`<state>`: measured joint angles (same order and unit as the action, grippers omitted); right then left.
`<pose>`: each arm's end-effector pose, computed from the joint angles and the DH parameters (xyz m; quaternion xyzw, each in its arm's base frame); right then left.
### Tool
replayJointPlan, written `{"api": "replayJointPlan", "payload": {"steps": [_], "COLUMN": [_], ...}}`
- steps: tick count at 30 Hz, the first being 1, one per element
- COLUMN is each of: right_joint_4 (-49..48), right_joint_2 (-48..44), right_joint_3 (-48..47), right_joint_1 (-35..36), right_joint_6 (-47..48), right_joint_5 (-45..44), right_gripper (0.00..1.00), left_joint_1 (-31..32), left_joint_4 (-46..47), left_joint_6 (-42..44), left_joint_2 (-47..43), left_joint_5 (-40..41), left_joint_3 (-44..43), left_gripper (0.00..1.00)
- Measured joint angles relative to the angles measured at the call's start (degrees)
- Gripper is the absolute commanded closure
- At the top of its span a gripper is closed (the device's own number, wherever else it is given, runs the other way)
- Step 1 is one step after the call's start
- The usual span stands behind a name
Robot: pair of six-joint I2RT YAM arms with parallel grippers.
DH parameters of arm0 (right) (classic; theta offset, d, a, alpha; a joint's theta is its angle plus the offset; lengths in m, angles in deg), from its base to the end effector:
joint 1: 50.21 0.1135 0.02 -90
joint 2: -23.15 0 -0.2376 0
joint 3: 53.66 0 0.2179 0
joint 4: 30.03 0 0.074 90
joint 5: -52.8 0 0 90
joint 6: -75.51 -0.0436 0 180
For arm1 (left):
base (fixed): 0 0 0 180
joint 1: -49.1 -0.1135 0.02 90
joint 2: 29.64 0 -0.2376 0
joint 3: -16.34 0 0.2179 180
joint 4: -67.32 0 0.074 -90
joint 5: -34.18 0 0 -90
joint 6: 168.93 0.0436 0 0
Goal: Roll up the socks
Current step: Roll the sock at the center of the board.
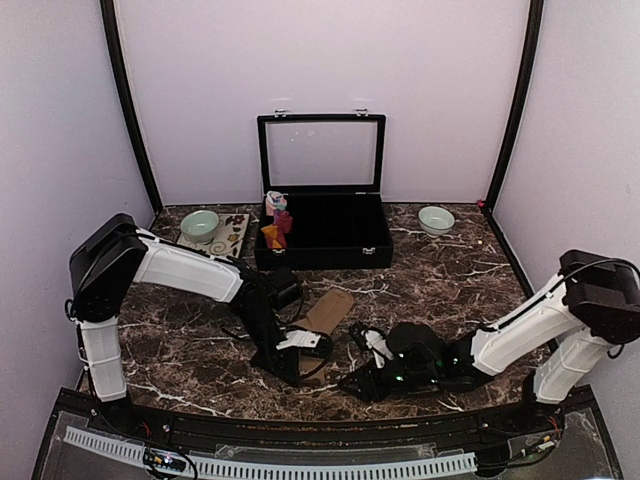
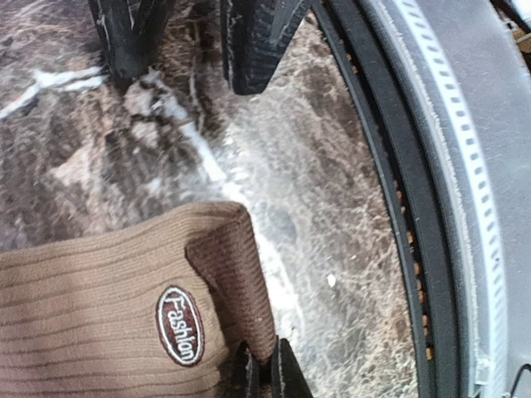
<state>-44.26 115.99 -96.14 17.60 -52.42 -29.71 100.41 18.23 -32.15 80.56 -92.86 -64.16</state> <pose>0.0950 0.2480 0.1139 -0.2579 0.8519 0.3955 0.2264 0.1748 -0.2603 0.1218 0.7330 0.5951 -0.3195 0.0800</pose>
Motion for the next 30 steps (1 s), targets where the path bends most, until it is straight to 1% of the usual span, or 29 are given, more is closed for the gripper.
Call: {"api": "replayJointPlan", "payload": {"steps": [1, 2, 3, 4, 5, 7, 10, 15, 17, 19, 20, 22, 24, 25, 26, 30], "right_joint_4": [1.73, 4.48, 7.02, 9.49, 11.52, 13.64, 15.45, 20.02, 21.22, 22.03, 22.36, 22.75, 22.51, 22.49, 22.64, 21.90], "right_joint_2": [-1.14, -2.80, -4.48, -6.34, -7.89, -9.64, -8.66, -0.35, 3.13, 4.63, 4.83, 5.11, 5.81, 5.92, 6.40, 8.90], "right_joint_3": [0.02, 0.02, -0.02, -0.20, -0.68, -2.10, -5.16, -14.49, -17.53, -18.38, -18.38, -18.38, -18.53, -18.58, -18.82, -20.41], "right_joint_1": [1.62, 4.26, 7.17, 10.47, 13.35, 17.09, 18.82, 22.18, 23.54, 24.30, 24.46, 24.50, 24.24, 24.06, 23.76, 21.38], "right_joint_6": [0.61, 2.10, 3.54, 5.14, 6.69, 11.10, 17.42, 26.82, 30.23, 33.29, 34.42, 36.70, 39.58, 39.63, 40.57, 43.15], "right_joint_5": [-3.50, -8.02, -13.20, -18.40, -23.17, -30.18, -34.88, -37.11, -37.33, -37.20, -37.07, -36.63, -35.23, -35.04, -34.05, -30.12], "right_gripper": [0.53, 0.48, 0.27, 0.04, 0.01, 0.01, 0.00, 0.03, 0.07, 0.10, 0.13, 0.26, 0.47, 0.54, 0.57, 0.57], "left_joint_1": [-0.07, -0.11, -0.17, -0.22, -0.33, -0.52, -0.90, -1.53, -1.90, -2.25, -2.38, -2.56, -2.56, -2.54, -2.45, -2.34], "left_joint_4": [-1.64, -3.10, -4.39, -5.68, -6.80, -8.79, -12.13, -19.23, -21.57, -23.54, -24.46, -25.68, -26.67, -26.99, -27.54, -28.92], "left_joint_6": [0.50, 0.90, 1.31, 1.75, 2.10, 2.58, 3.67, 5.46, 6.10, 6.62, 6.86, 7.23, 7.61, 7.65, 7.65, 7.63], "left_joint_2": [1.18, 2.32, 3.26, 4.15, 4.94, 6.29, 8.66, 13.62, 15.28, 16.63, 17.14, 17.79, 18.21, 18.40, 18.62, 19.04], "left_joint_5": [-1.14, -2.12, -2.99, -3.91, -4.79, -6.27, -8.61, -12.28, -13.44, -14.49, -14.93, -15.43, -15.67, -15.76, -15.78, -15.85], "left_joint_3": [-1.27, -2.49, -3.48, -4.35, -5.09, -6.34, -8.44, -13.20, -14.75, -15.96, -16.35, -16.87, -17.11, -17.11, -17.11, -17.14], "left_gripper": [1.00, 1.00, 1.00, 1.00, 1.00, 1.00, 1.00, 1.00, 1.00, 1.00, 1.00, 1.00, 1.00, 1.00, 1.00, 1.00]}}
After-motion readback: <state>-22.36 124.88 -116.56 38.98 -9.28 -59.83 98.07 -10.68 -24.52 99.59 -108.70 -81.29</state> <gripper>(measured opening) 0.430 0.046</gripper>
